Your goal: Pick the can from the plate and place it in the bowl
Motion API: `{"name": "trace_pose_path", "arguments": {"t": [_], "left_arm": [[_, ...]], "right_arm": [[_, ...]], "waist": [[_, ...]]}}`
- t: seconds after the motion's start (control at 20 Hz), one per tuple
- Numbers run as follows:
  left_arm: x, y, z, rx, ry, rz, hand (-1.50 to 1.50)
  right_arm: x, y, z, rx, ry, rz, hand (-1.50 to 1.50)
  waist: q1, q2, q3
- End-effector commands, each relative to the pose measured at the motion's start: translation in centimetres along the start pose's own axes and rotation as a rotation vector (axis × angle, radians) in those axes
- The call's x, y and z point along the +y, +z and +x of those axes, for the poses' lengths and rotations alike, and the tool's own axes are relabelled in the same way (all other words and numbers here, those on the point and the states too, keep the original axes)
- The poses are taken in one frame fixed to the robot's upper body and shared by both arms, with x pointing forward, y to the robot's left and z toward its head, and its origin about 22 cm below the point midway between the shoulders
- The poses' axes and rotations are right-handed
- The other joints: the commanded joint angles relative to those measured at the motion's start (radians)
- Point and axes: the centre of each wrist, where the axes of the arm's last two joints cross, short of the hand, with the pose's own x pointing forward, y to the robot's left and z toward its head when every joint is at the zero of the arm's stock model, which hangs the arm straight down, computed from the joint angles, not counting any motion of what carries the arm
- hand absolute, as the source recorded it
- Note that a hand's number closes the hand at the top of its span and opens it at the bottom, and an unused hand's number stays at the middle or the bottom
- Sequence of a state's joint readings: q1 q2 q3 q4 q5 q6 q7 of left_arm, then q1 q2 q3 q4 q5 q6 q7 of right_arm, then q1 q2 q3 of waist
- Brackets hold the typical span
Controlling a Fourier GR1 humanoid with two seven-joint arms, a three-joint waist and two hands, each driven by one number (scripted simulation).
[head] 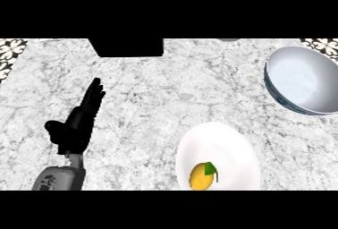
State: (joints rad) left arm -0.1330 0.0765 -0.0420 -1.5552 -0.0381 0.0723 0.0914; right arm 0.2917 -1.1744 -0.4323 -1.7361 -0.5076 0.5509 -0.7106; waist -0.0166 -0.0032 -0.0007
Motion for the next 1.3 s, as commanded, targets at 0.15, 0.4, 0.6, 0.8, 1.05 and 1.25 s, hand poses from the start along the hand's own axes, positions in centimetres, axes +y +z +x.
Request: {"name": "trace_pose_path", "arguments": {"t": [0.15,0.4,0.6,0.8,1.05,1.25], "left_arm": [[1.0,-1.7,2.0,-0.018,0.003,-0.029,0.0],[-1.0,-1.1,0.1,-0.027,0.012,-0.015,0.0],[-1.8,-0.8,-0.9,-0.009,0.013,-0.071,0.0],[-1.5,-2.2,1.3,-0.027,0.018,-0.077,0.0],[-4.1,-1.0,1.3,-0.011,0.008,-0.077,0.0],[-3.3,-1.4,0.6,-0.033,0.004,-0.042,0.0]], "right_arm": [[-3.7,-2.4,1.0,-0.007,-0.069,0.028,1.5],[-2.0,-4.4,-1.8,0.048,0.124,-0.016,1.5],[-3.1,-5.5,-3.0,0.09,0.318,-0.02,1.5],[-0.8,-7.9,-7.5,0.121,0.347,-0.032,1.5],[-0.3,-9.4,-12.1,0.158,0.347,-0.045,1.5],[0.6,-8.9,-15.7,0.183,0.373,-0.048,1.5]], "waist": [[0.028,0.006,0.0],[0.034,0.008,0.001],[0.061,0.015,0.001],[0.071,0.017,0.001],[0.067,0.015,0.002],[0.064,0.017,0.002]]}}
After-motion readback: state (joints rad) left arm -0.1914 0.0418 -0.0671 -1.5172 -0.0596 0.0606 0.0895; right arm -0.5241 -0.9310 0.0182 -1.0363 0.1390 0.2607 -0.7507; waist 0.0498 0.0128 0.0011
